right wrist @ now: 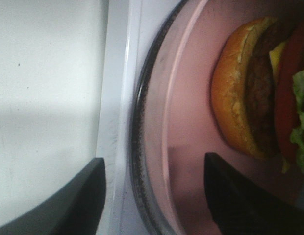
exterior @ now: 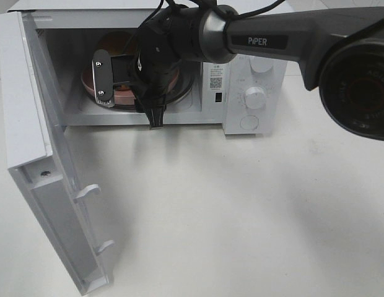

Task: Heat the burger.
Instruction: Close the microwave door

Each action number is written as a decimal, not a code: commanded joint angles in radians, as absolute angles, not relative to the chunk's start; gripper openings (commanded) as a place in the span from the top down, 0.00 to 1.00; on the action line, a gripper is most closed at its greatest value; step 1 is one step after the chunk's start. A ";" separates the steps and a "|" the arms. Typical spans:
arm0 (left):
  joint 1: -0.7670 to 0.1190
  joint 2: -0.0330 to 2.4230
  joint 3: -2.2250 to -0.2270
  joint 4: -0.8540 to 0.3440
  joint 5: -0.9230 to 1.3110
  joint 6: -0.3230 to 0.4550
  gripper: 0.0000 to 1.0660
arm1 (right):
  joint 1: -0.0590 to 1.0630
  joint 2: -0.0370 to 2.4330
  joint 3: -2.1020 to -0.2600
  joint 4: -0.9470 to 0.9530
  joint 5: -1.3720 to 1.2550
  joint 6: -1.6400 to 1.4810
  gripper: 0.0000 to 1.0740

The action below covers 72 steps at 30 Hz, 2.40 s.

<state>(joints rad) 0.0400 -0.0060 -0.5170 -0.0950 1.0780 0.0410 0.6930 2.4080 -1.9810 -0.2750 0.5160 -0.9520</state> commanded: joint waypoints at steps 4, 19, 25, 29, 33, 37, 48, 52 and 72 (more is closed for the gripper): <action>0.033 -0.023 -0.517 -0.098 1.070 0.038 0.06 | 0.687 2.361 -1.899 -0.276 0.456 -0.933 0.32; 0.033 -0.023 -0.517 -0.098 1.070 0.038 0.06 | 0.687 2.226 -1.684 -0.380 0.311 -0.810 0.29; 0.033 -0.023 -0.517 -0.099 1.070 0.038 0.06 | 0.687 2.170 -1.609 -0.399 0.268 -0.768 0.29; 0.033 -0.023 -0.517 -0.099 1.070 0.038 0.06 | 0.687 2.114 -1.532 -0.406 0.268 -0.698 0.29; 0.033 -0.023 -0.517 -0.099 1.070 0.038 0.06 | 0.687 2.040 -1.453 -0.406 0.276 -0.648 0.29; 0.033 -0.023 -0.517 -0.099 1.070 0.038 0.06 | 0.687 1.993 -1.413 -0.405 0.285 -0.616 0.29; 0.033 -0.023 -0.517 -0.099 1.070 0.038 0.06 | 0.687 1.786 -1.229 -0.402 0.318 -0.370 0.29; 0.033 -0.023 -0.517 -0.099 1.070 0.038 0.06 | 0.687 1.732 -1.166 -0.397 0.324 -0.273 0.29; 0.033 -0.023 -0.517 -0.099 1.070 0.038 0.06 | 0.689 1.379 -0.860 -0.217 0.695 0.111 0.29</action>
<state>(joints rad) 0.0400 -0.0060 -0.5170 -0.0950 1.0780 0.0410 0.6910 1.4330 -0.8800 -0.2240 0.6070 0.0760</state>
